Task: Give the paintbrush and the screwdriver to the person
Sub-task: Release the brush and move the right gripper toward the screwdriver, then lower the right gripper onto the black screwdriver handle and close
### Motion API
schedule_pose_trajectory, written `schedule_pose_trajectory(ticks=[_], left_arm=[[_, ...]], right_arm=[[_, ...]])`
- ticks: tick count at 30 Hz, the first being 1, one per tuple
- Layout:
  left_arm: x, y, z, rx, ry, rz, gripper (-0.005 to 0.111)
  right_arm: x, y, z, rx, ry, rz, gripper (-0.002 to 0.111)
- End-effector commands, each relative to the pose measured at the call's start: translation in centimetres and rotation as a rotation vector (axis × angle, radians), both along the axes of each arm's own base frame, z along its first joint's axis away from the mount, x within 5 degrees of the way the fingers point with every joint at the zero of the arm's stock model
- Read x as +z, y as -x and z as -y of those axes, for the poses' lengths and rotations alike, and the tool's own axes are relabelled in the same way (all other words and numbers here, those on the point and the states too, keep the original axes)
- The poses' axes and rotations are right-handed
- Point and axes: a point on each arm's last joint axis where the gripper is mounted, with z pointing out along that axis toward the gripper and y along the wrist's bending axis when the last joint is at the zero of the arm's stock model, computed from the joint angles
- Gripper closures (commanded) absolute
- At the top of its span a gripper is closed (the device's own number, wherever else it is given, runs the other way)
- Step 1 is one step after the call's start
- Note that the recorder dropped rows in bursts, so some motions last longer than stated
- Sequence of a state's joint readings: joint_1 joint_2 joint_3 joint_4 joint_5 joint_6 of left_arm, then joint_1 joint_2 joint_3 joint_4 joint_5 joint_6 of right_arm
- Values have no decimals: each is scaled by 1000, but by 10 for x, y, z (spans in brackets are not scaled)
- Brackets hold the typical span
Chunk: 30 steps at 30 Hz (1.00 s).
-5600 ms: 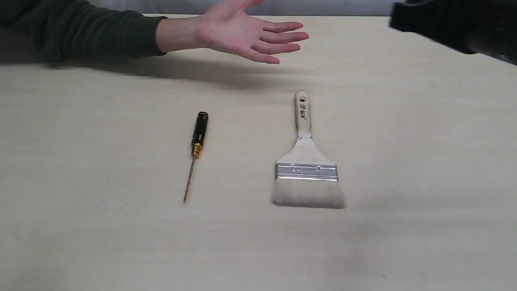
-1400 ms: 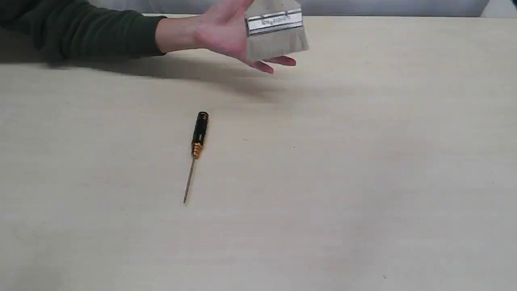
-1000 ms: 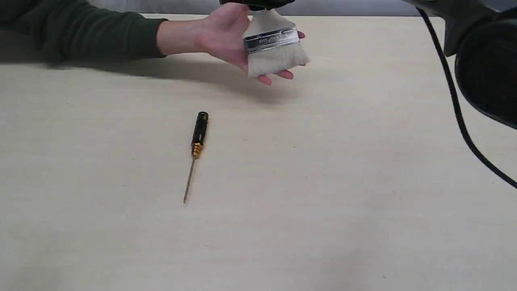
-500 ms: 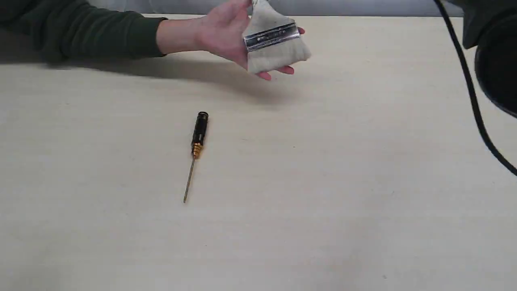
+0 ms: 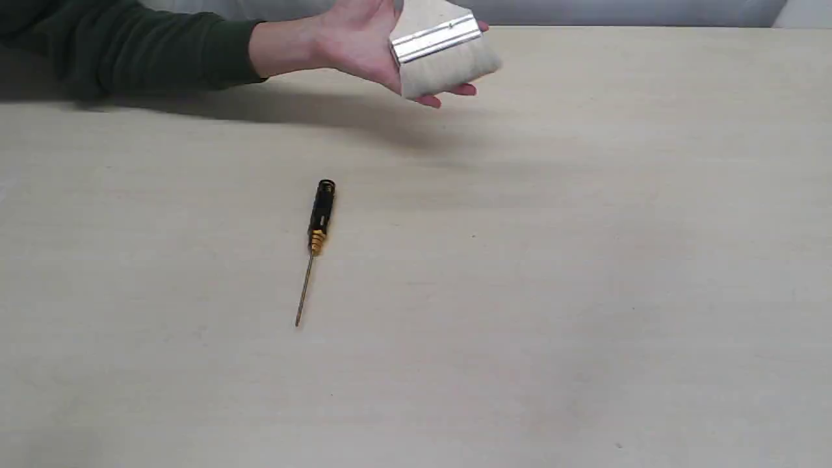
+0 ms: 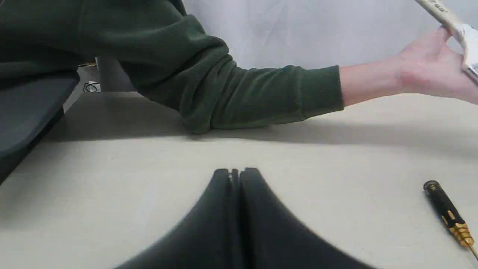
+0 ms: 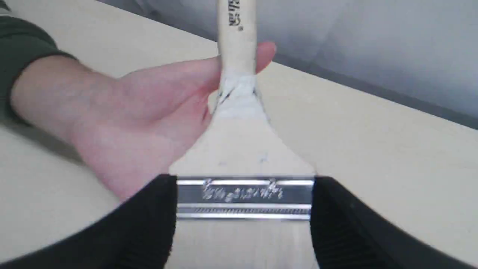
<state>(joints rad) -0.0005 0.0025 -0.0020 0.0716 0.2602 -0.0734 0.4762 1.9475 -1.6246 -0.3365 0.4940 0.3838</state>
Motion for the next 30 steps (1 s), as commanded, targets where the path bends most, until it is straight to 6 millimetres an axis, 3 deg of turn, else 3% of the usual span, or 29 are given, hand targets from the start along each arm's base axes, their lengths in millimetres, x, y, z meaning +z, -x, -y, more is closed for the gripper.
schedule_pose_trajectory(ticks=[1,7,11,17,26,30], left_arm=[[0,0,0,-7,4,12,107],[0,0,0,-7,4,12,107],[0,0,0,-7,4,12,107],[0,0,1,-7,7,10,107],[0,0,1,-7,7,10,107],[0,0,1,-7,7,10,107]], right_arm=[[11,34,-5,76,-46,54,53],[-6,95,-36,243,-41,31,70],[-20,114,-54,302,-27,-14,70],[-44,117,-67,283,-60,-109,56],[-101,105,-80,254,-32,-231,56],[-114,97,-89,239,-49,-253,56]])
